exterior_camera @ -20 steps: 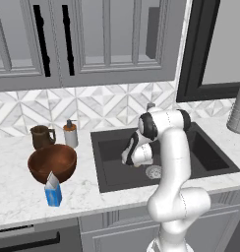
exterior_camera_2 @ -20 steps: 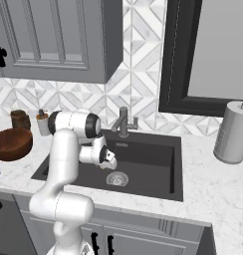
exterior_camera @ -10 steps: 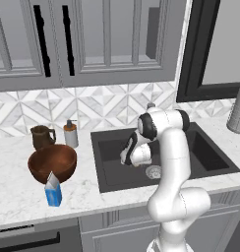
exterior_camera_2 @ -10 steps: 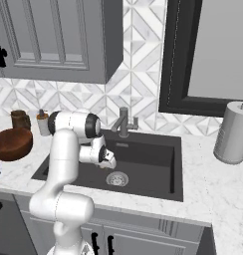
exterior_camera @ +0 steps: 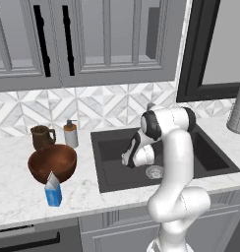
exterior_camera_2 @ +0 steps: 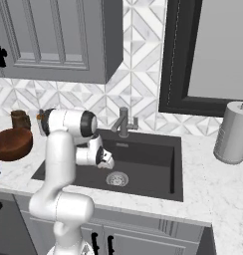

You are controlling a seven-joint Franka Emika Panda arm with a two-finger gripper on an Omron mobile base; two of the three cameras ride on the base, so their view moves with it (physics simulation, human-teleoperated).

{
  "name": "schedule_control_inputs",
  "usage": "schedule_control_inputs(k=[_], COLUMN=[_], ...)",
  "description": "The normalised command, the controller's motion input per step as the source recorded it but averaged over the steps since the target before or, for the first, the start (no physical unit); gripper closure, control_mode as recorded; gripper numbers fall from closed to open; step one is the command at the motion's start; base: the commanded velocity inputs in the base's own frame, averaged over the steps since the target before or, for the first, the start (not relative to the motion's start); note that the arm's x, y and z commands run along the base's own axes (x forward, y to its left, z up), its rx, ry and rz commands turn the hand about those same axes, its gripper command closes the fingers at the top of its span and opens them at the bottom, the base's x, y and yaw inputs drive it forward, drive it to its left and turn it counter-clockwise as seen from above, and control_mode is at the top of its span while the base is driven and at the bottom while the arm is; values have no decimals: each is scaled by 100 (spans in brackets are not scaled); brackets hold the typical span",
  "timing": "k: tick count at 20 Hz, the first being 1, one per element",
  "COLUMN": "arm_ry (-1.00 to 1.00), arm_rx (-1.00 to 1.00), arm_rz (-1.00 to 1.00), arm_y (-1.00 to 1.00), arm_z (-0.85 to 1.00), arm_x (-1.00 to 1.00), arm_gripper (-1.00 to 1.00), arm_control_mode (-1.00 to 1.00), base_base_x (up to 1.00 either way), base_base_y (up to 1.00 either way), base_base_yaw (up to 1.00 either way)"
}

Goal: Pick the garlic from the sink and place it in the bowl. Then pick the bowl and place it in the microwave. Then close the microwave door and press the start button.

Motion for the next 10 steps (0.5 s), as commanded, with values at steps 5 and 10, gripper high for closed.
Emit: schedule_control_inputs(k=[5,10], arm_ry=[-11,-2], arm_rx=[-2,0], arm_rz=[0,0], arm_y=[17,20], arm_z=[94,100], arm_x=[-59,-41], arm_gripper=[100,100], arm_control_mode=[-100,-100], base_base_x=[0,0], base_base_y=[0,0], base_base_yaw=[0,0])
